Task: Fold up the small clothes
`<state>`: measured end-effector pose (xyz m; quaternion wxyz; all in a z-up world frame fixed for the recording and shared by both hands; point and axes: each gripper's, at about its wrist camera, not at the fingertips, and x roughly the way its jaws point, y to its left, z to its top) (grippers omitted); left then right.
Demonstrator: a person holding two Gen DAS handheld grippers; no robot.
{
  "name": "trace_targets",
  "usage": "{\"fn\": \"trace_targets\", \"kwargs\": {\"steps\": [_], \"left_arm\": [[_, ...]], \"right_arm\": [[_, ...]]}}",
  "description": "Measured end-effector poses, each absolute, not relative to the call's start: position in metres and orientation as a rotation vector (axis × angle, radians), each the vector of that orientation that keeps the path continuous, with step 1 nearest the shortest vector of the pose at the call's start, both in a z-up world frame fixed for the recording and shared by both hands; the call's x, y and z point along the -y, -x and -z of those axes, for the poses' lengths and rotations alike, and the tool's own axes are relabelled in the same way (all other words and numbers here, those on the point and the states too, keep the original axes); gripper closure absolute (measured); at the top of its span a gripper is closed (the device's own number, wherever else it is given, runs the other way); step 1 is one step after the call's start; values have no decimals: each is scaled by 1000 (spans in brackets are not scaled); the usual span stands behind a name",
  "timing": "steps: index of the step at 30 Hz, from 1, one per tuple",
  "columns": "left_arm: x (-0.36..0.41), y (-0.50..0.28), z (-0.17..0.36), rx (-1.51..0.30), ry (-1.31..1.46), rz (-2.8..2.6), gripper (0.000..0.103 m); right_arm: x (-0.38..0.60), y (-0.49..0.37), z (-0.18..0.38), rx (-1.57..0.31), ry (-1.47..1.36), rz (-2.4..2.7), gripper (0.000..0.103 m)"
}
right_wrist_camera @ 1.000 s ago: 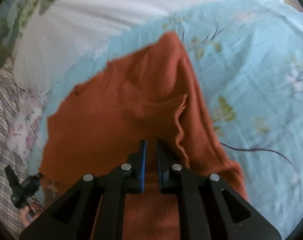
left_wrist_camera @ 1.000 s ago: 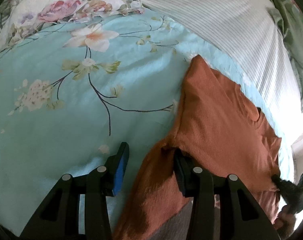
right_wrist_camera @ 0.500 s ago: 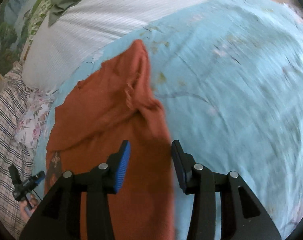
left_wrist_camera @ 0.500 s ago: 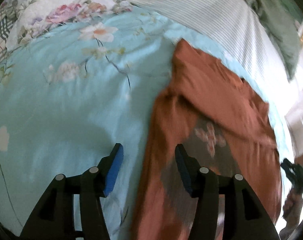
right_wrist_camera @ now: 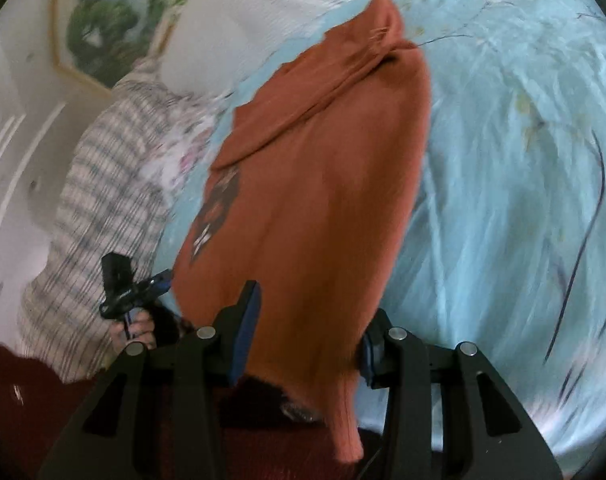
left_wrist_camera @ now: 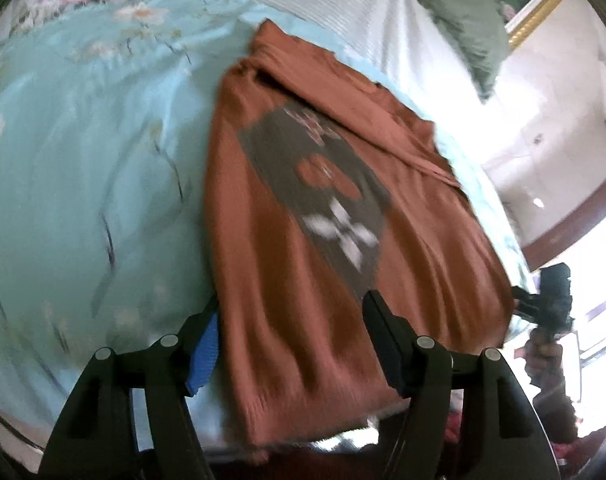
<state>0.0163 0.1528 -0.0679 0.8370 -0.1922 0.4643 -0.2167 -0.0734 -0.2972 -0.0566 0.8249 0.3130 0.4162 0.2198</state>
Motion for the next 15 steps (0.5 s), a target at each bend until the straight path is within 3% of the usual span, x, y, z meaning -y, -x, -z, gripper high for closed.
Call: {"fn": "trace_targets", "kwargs": {"steps": [6, 10, 12, 14, 15], "left_arm": [[-148, 19, 77, -1019, 414, 540, 38], [-150, 21, 84, -1041, 404, 526, 54], [-153, 18, 88, -1045, 413, 519, 62], [-152, 17, 90, -1052, 407, 512, 78], [-153, 15, 90, -1051, 395, 508, 86]], "right_arm": [[288, 86, 62, -846, -680, -515, 57], [290, 87, 65, -838, -681, -522, 60], [293, 87, 68, -847, -689, -501, 79], [293, 87, 71, -857, -688, -482, 92], [295, 88, 70, -848, -700, -482, 94]]}}
